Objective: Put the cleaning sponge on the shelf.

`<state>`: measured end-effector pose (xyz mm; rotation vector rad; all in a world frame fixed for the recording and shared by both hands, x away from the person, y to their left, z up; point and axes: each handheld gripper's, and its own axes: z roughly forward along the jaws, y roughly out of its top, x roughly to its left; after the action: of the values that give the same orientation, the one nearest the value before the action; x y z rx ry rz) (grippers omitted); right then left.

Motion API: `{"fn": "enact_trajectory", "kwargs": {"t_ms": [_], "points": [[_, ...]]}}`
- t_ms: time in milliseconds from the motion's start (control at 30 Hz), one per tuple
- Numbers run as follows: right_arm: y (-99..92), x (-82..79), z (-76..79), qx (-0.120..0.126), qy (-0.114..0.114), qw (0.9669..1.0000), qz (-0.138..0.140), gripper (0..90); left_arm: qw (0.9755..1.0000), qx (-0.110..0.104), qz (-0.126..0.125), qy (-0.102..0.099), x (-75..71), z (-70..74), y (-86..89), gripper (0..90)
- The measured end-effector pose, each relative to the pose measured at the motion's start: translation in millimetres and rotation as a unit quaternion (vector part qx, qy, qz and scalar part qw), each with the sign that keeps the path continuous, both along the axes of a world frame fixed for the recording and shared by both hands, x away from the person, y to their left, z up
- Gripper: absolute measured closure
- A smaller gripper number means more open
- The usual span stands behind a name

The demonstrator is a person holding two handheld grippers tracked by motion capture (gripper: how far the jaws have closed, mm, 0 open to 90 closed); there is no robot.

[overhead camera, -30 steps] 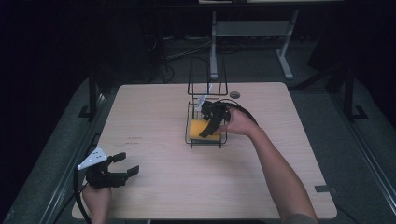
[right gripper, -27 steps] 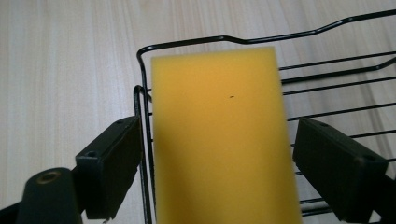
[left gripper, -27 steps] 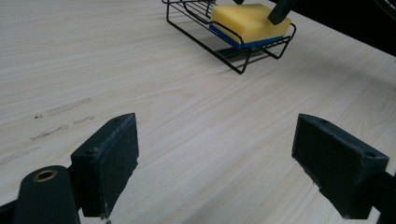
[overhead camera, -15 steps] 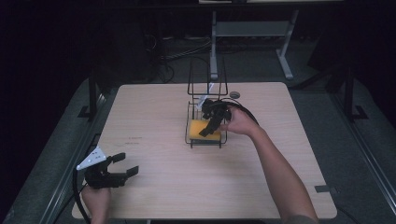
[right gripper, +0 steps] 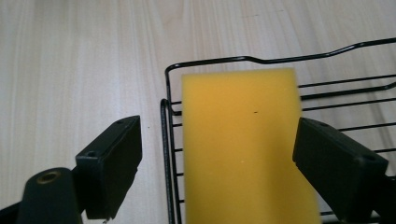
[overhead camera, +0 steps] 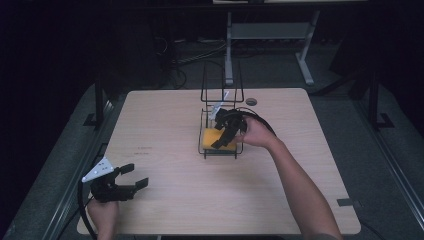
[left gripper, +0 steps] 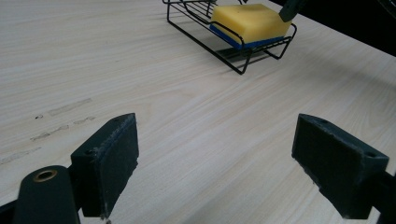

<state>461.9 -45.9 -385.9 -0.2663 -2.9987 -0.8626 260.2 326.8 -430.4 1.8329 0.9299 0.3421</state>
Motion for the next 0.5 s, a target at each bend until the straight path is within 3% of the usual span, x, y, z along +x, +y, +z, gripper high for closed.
{"fn": "enact_trajectory", "kwargs": {"t_ms": [500], "points": [[-0.2,-17.8,-2.4,0.010,-0.008,0.9998,0.014,15.4,1.0000,0.002,-0.003,0.001,0.3,0.0,-1.7,14.1]]}}
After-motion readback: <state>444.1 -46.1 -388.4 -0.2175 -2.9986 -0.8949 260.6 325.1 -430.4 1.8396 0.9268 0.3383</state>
